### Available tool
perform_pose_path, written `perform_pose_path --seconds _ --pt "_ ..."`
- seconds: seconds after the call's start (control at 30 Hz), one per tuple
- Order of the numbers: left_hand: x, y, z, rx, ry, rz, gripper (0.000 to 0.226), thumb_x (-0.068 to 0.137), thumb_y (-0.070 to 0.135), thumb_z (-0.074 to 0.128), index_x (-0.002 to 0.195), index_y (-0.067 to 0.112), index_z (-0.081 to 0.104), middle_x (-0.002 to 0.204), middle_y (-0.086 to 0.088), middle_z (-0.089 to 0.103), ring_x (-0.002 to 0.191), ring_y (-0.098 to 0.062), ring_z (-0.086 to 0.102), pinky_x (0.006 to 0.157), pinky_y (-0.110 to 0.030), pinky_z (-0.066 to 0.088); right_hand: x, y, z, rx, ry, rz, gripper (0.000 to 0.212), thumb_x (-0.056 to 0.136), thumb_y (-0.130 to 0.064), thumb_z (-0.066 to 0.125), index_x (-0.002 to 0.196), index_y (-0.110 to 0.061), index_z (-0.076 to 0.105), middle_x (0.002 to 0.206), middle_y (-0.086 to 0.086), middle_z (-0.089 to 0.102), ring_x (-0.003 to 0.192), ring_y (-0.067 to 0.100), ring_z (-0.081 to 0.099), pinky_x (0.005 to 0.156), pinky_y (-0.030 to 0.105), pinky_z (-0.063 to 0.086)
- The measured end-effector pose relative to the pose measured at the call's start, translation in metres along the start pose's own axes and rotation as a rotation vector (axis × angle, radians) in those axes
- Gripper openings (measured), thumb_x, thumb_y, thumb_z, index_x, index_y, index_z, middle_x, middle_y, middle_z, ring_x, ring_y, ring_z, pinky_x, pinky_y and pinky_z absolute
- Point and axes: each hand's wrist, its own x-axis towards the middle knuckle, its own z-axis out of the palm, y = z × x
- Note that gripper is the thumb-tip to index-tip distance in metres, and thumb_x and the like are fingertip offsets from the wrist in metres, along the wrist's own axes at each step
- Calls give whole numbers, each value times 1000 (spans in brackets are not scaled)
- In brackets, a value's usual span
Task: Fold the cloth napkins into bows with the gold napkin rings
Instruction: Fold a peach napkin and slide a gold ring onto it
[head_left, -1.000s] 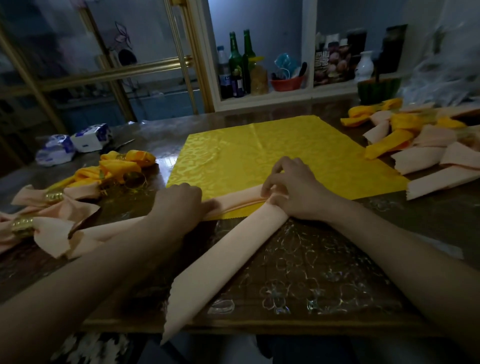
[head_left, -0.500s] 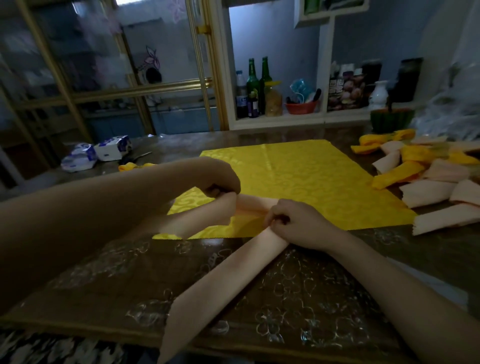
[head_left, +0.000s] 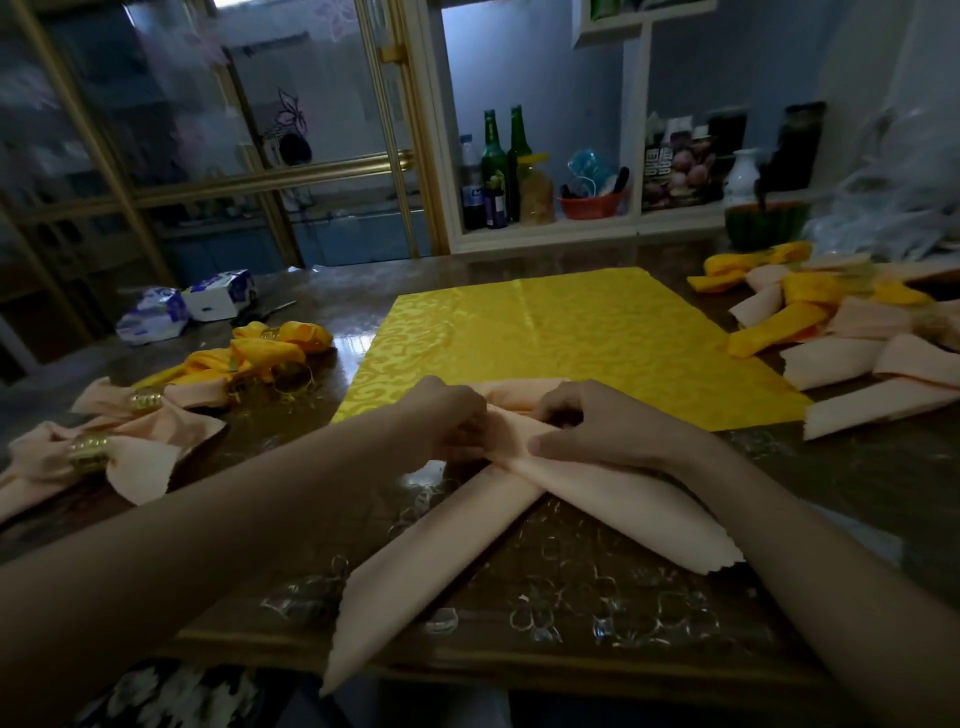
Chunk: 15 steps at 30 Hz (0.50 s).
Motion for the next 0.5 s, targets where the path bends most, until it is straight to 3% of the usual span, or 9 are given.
perform_pose_path --seconds 0.1,0.2,0.3,0.37,0.5 --pt "-8 -17 -9 273 -15 148 21 88 9 56 104 11 43 84 -11 60 66 -17 56 55 -28 48 -1 -2 2 -60 19 1 8 81 -24 68 86 -18 66 74 -7 56 65 2 49 60 21 37" --pt "-9 -36 -27 461 19 255 24 86 12 60 110 13 56 90 -4 62 78 -18 59 70 -32 49 -1 3 2 -121 33 51 16 80 -31 70 86 -20 60 74 -7 53 64 4 47 58 21 36" --pt "0 -52 -70 621 235 352 22 86 8 59 107 9 65 100 -4 62 92 -20 59 76 -30 47 0 4 4 -155 53 32 17 79 -33 71 82 -21 58 75 -5 53 65 5 46 58 23 35" --pt "14 -62 -108 731 419 399 20 86 7 59 104 2 66 103 -13 64 91 -25 59 72 -32 47 1 4 7 -157 78 9 17 80 -32 71 84 -20 60 79 -3 56 68 6 47 59 24 35" --pt "45 -85 -169 905 608 259 33 89 16 58 119 3 55 121 -21 49 109 -35 49 90 -43 43 4 4 15 -104 88 -46 14 80 -30 70 81 -20 61 78 -1 57 68 8 48 59 25 33"
